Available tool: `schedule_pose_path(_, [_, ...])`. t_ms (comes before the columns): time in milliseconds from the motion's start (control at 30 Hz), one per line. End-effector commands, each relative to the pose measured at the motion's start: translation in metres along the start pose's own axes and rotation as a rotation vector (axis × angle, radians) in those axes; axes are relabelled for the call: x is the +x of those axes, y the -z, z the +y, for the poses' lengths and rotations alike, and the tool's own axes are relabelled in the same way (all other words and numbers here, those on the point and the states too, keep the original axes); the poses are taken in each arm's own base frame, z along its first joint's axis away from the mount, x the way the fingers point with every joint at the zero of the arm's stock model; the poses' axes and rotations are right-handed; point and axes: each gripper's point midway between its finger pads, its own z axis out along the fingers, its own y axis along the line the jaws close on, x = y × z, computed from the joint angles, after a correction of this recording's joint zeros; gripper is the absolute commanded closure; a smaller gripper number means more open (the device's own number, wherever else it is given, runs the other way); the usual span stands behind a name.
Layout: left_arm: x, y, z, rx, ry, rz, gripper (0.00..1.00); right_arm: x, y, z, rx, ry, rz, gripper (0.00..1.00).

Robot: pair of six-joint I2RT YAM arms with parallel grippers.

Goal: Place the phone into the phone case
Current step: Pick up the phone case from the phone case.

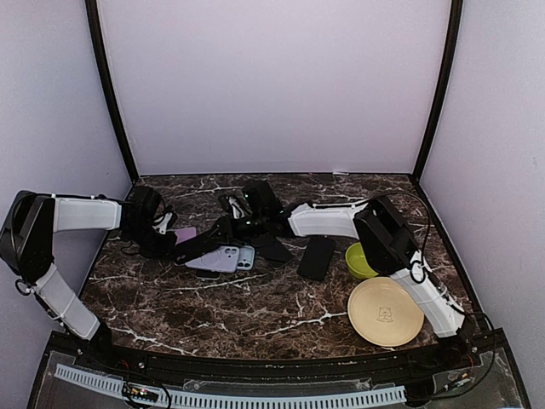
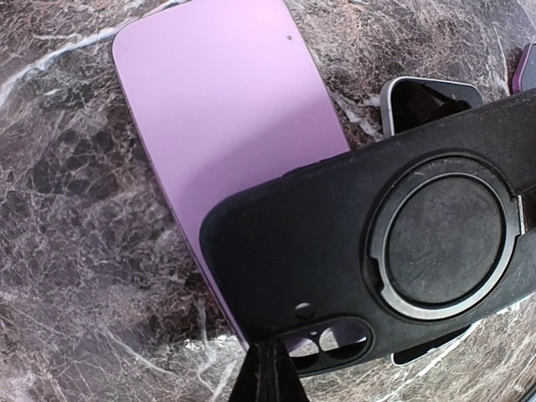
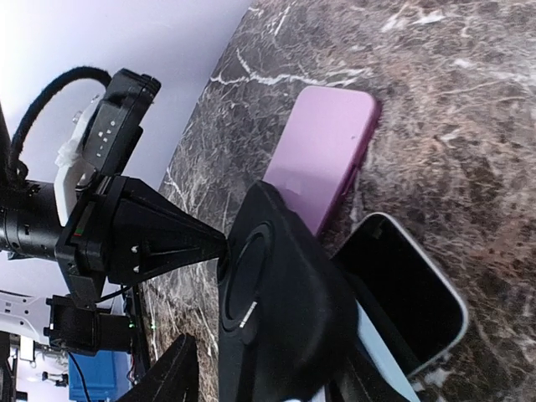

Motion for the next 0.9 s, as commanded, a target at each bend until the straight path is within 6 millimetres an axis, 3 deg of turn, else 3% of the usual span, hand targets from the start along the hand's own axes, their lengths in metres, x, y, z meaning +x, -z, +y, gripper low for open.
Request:
schedule_pose_path(0, [0.004,0.007,-0.003,-0.003,-0.015,0.011,1.00,-0.008,-0.007,0.027,-0.074,-0.010,-0.013,0.59])
schedule_pose_path(167, [0.004,0.008,-0.003,-0.003,-0.015,0.009,1.00,-0.010,-0.004,0.030,-0.053,0.026,-0.029,0.86])
schedule_pose_path(300, [0.000,0.011,-0.003,-0.012,-0.014,-0.009,1.00,-0.016,0.005,0.039,-0.030,0.087,-0.041,0.97])
schedule_pose_path(367, [-0.006,0.016,0.000,-0.031,-0.011,-0.039,0.98,-0.022,0.014,0.055,-0.049,0.134,-0.051,1.00])
schedule_pose_path(400, [-0.008,0.019,0.001,-0.038,-0.012,-0.053,0.95,-0.026,0.020,0.065,-0.064,0.149,-0.056,1.00])
schedule_pose_path(500, [-0.020,0.033,0.004,-0.071,-0.016,-0.133,0.73,-0.037,0.044,0.110,-0.130,0.243,-0.051,1.00])
schedule_pose_path(600, [-0.024,0.043,0.006,-0.089,-0.016,-0.178,0.52,-0.049,0.079,0.137,-0.045,0.370,-0.075,1.00])
schedule_pose_path(767, [-0.028,0.051,0.004,-0.082,-0.018,-0.219,0.36,-0.023,0.145,0.119,0.365,0.580,-0.061,1.00])
schedule_pose_path(867, [-0.029,0.052,0.001,-0.069,-0.020,-0.219,0.32,0.014,0.181,0.099,0.659,0.732,-0.024,1.00])
